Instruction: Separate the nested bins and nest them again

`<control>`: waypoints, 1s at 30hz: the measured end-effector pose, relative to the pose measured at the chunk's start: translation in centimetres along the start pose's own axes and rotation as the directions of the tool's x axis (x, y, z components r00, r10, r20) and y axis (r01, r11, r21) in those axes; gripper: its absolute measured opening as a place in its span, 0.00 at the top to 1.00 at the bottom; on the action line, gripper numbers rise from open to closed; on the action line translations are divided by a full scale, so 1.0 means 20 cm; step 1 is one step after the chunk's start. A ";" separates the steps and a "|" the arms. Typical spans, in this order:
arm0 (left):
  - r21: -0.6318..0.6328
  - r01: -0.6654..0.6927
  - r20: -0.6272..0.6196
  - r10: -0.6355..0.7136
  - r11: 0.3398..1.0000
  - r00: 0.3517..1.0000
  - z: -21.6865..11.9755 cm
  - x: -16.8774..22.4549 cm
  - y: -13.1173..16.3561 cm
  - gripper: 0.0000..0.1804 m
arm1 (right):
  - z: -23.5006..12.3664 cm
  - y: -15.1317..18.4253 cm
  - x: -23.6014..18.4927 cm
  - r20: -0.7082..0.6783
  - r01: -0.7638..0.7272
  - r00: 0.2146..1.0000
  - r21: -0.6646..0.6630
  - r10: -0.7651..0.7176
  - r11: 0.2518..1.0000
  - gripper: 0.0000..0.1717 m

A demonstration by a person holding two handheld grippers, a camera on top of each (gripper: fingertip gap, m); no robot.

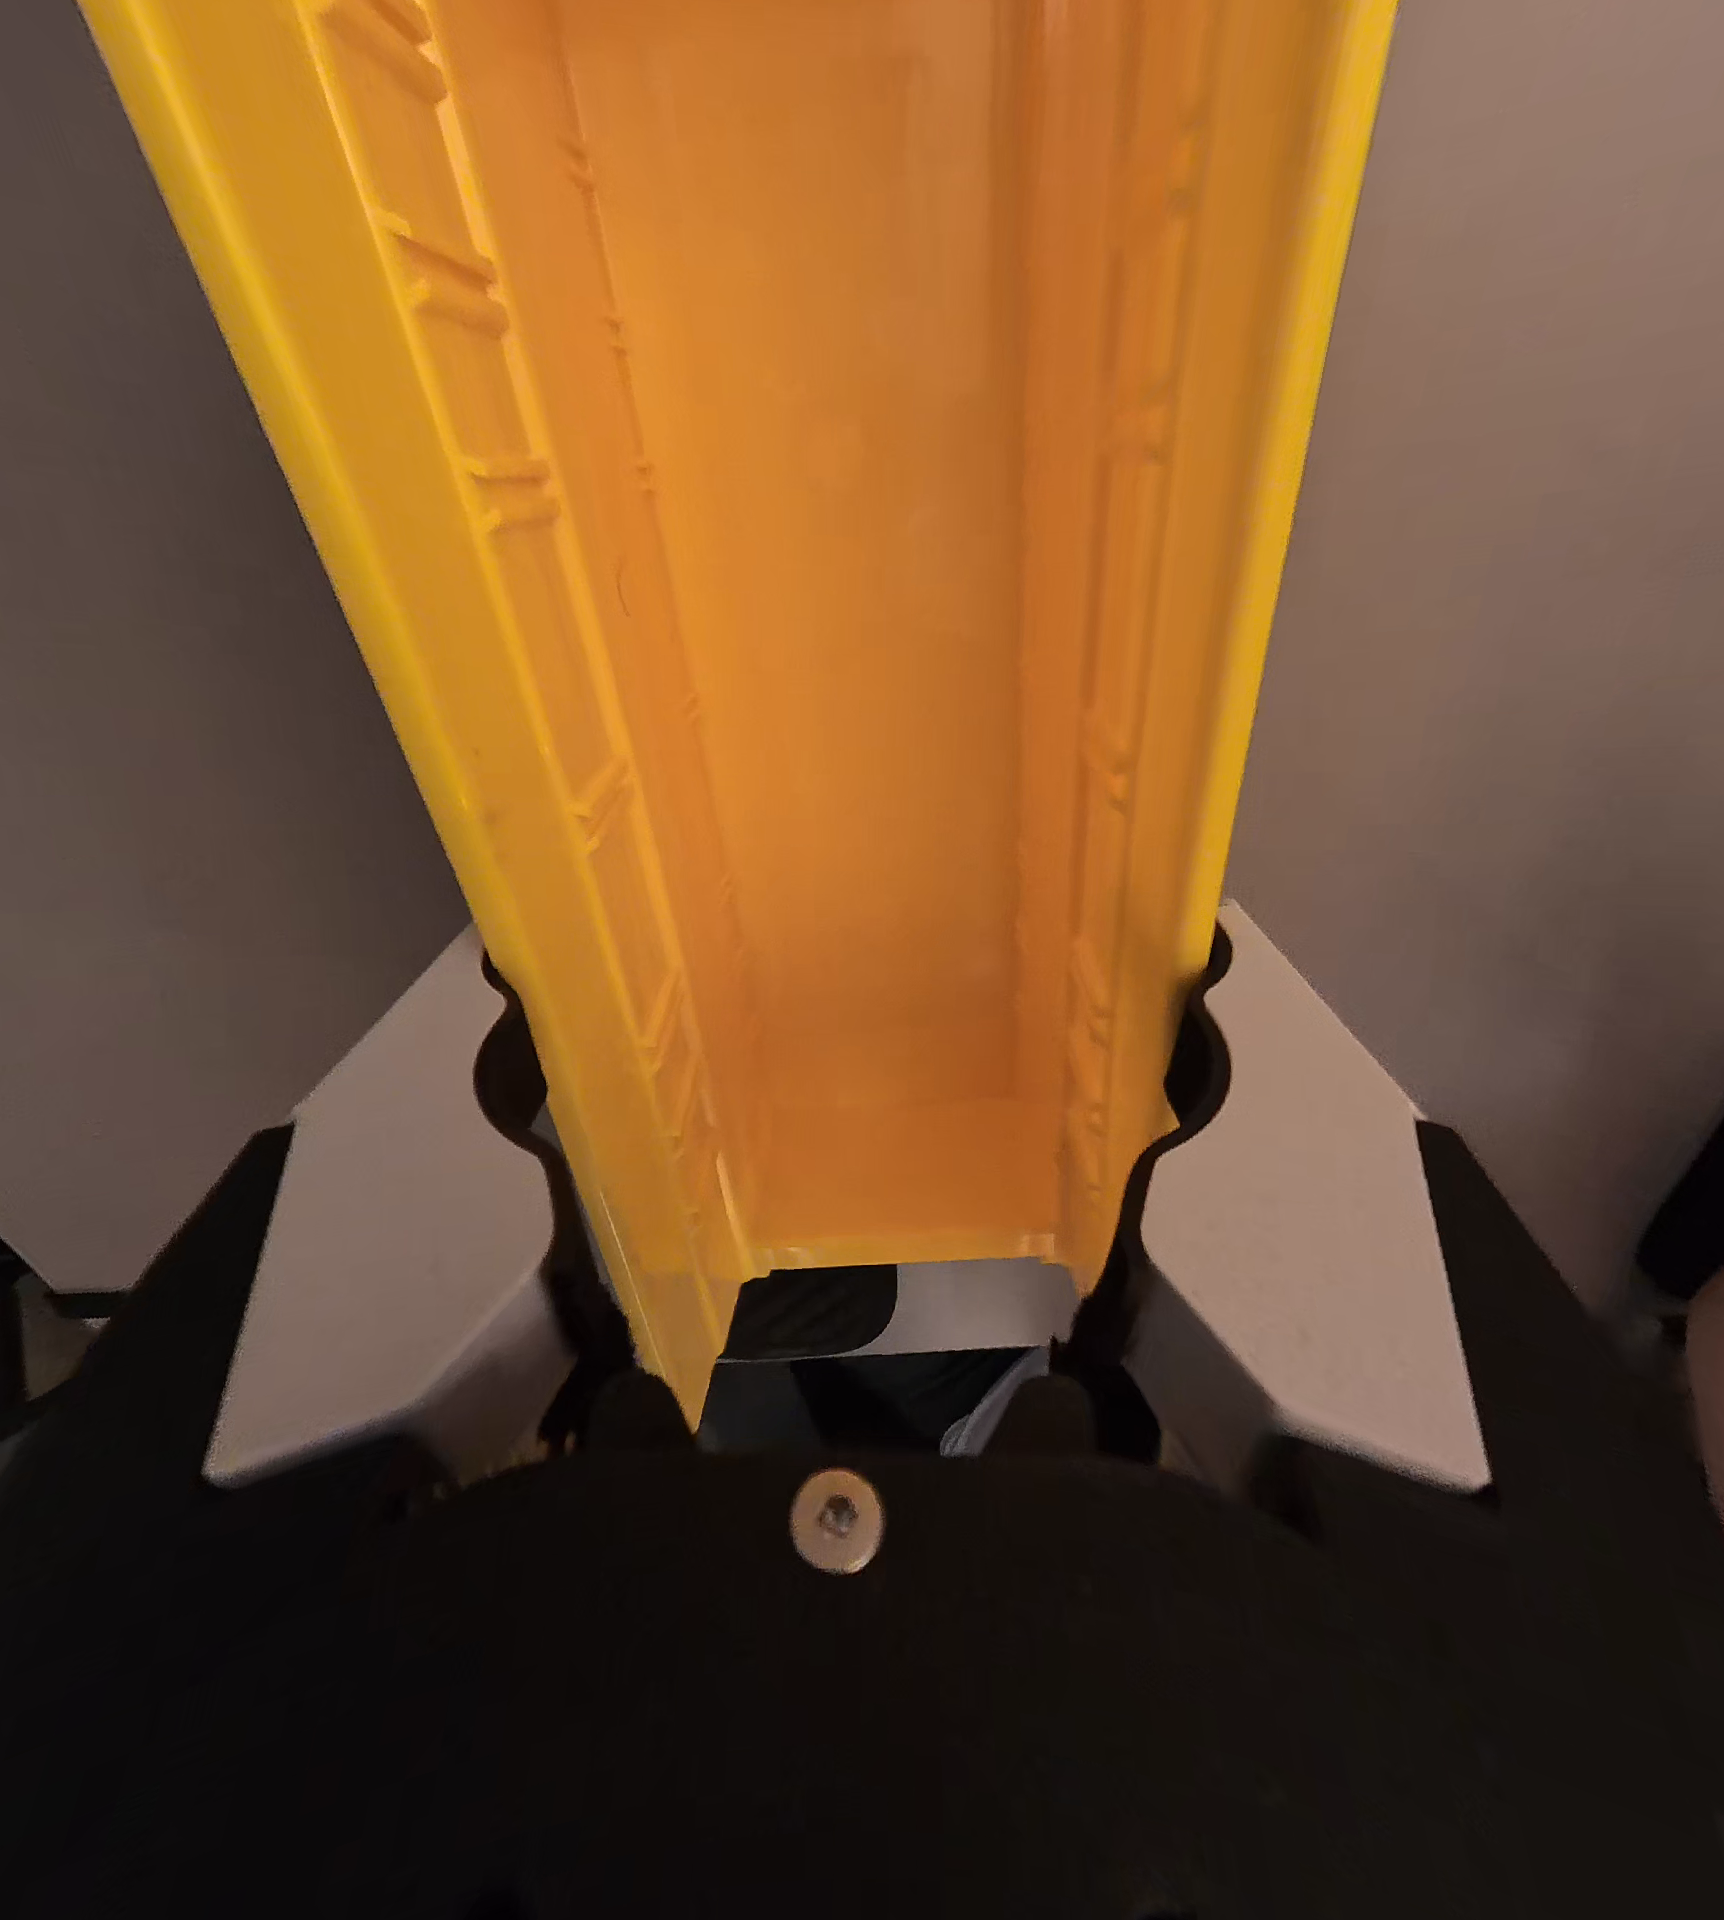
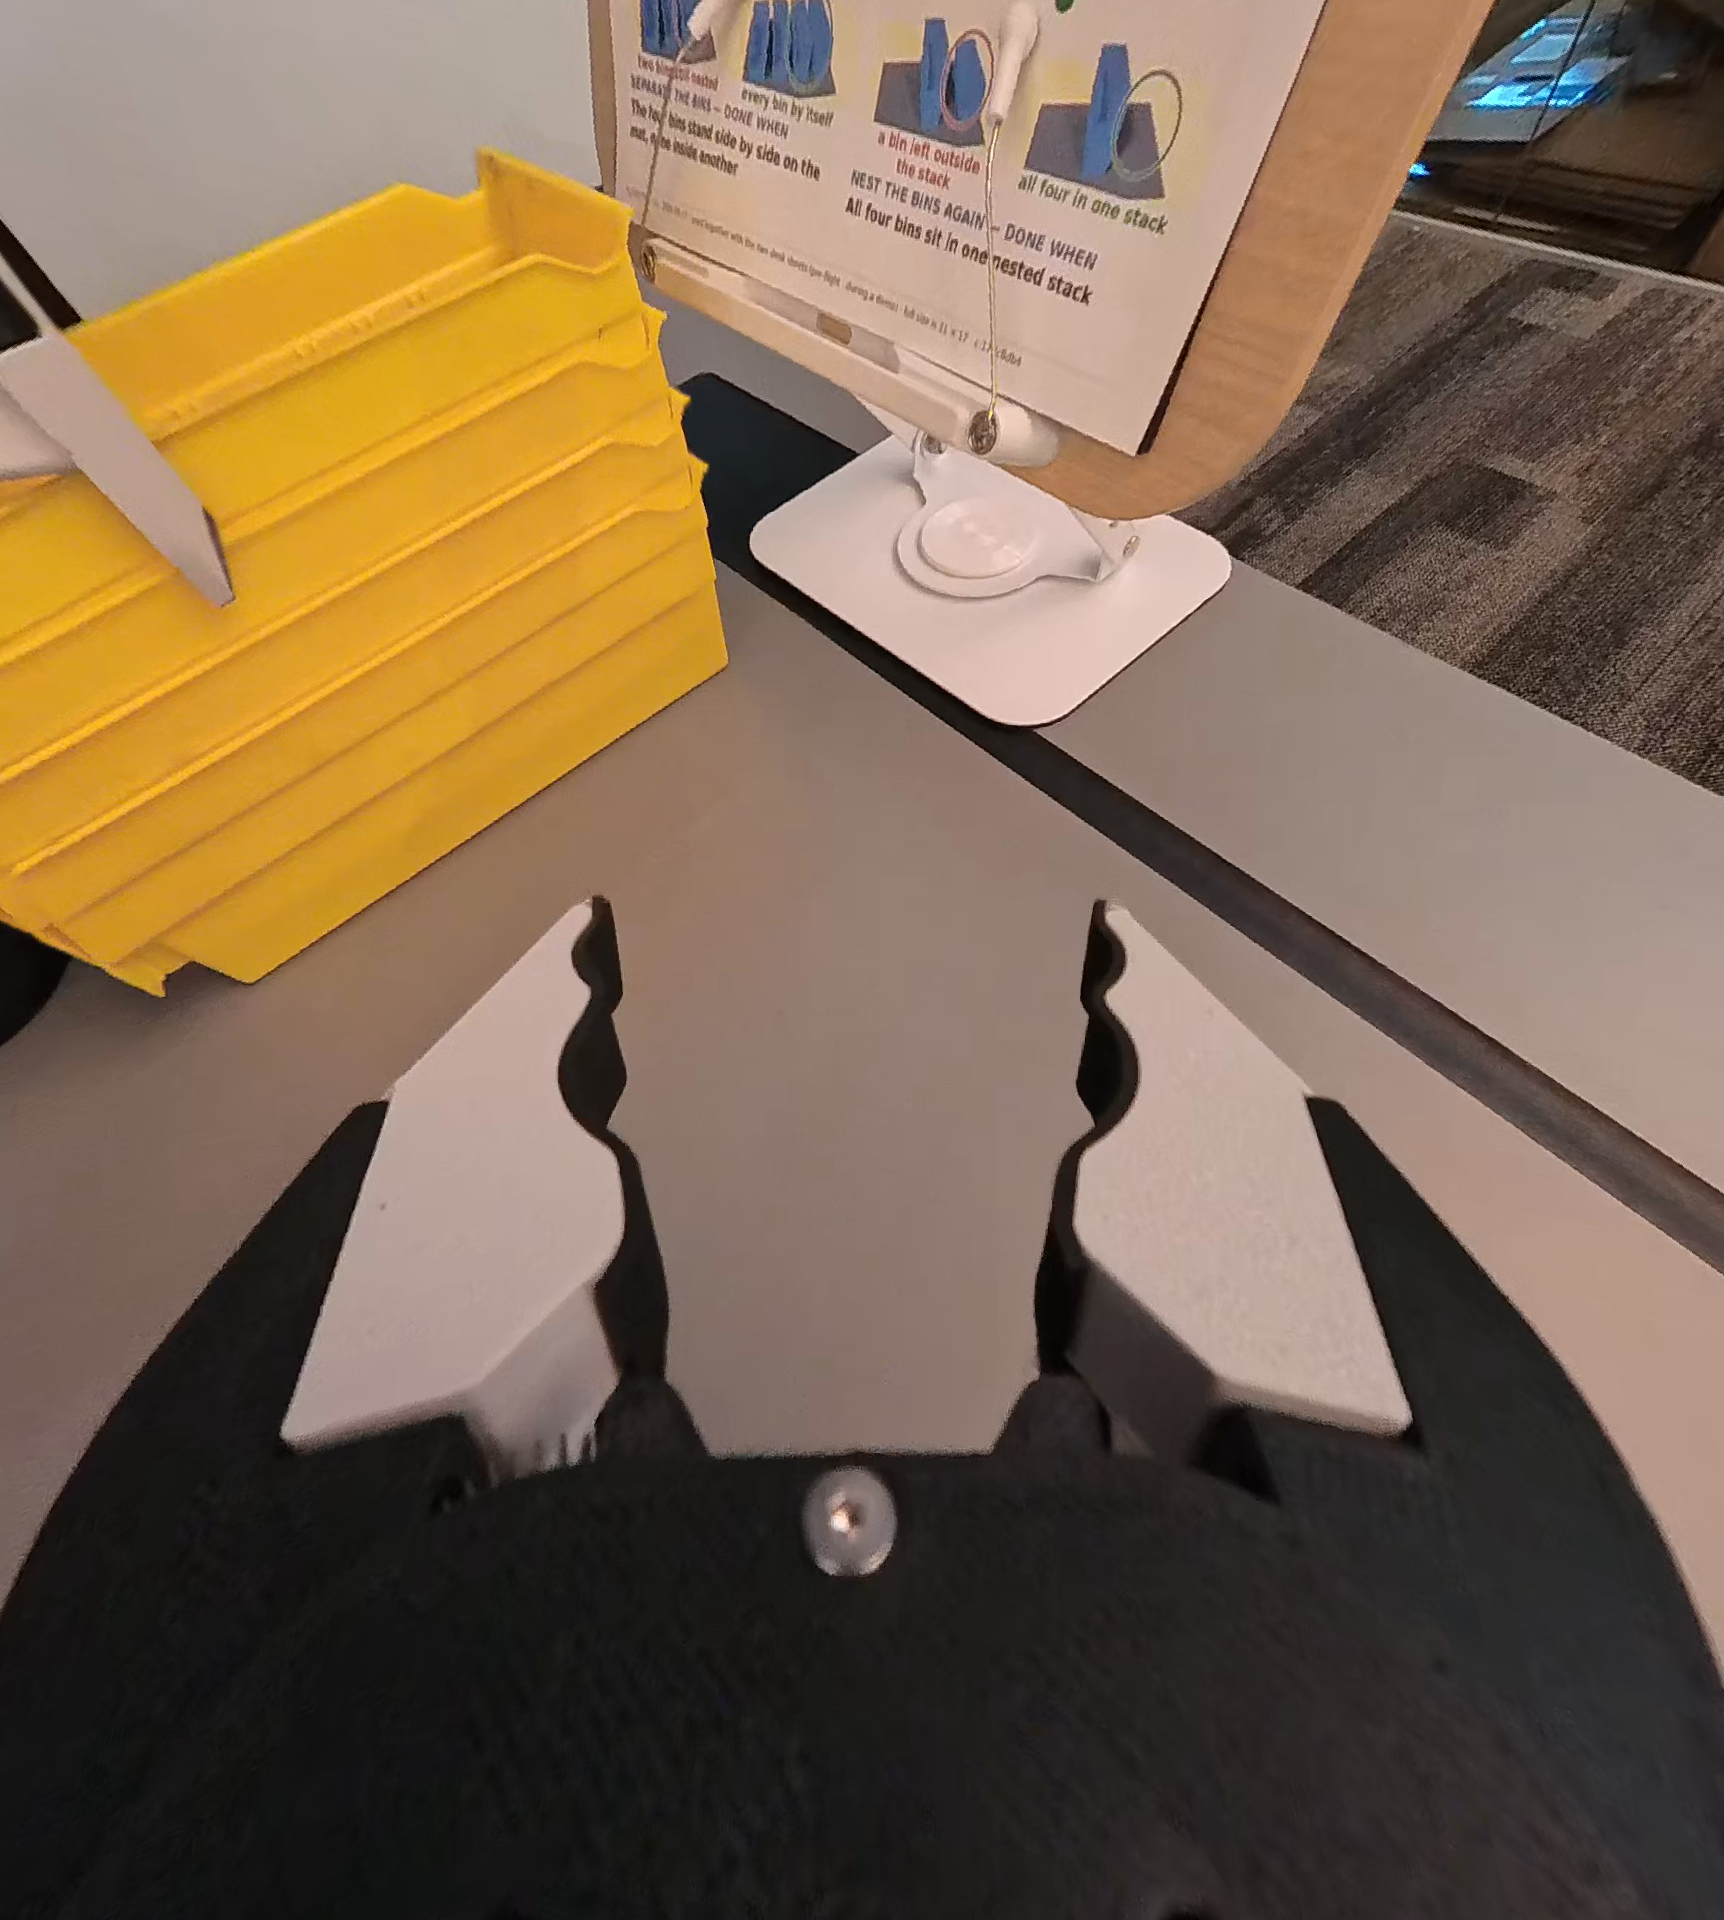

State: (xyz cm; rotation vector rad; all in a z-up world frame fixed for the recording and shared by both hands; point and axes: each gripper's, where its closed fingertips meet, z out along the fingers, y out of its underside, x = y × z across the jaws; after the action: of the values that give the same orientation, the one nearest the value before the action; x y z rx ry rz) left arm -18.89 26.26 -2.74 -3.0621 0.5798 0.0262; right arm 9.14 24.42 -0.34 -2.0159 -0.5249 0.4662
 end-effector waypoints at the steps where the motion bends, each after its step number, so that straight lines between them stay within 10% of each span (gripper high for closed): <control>1: -0.002 -0.008 0.000 0.008 1.000 1.000 0.00 0.00 0.00 0.31 | 0.01 0.01 0.00 0.000 0.001 1.000 -0.005 -0.001 1.000 0.48; 8: -0.023 -0.079 -0.003 0.079 0.997 0.997 0.00 0.04 0.06 0.20 | 0.03 0.02 0.00 0.002 0.001 1.000 -0.022 -0.001 1.000 0.48; 13: 0.222 -0.146 0.009 0.148 0.964 0.989 -0.18 0.07 0.04 0.19 | 0.04 0.03 0.01 0.005 -0.003 1.000 -0.027 0.003 1.000 0.48; 25: 0.925 -0.125 0.083 0.131 0.360 0.988 -0.56 -0.05 0.46 0.41 | -0.07 -0.14 0.04 -0.037 0.039 0.999 0.177 -0.033 0.984 0.48; 30: 0.946 -0.057 0.036 0.072 0.318 0.997 -0.28 -0.10 0.69 0.39 | -0.36 -0.46 -0.06 -0.069 0.085 0.996 0.538 -0.057 0.838 0.54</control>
State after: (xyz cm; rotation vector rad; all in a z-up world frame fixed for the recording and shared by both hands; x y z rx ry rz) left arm -25.74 13.91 2.61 -1.8292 0.4551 -0.2509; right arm 10.33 22.61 11.19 -1.4514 -0.3797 0.4557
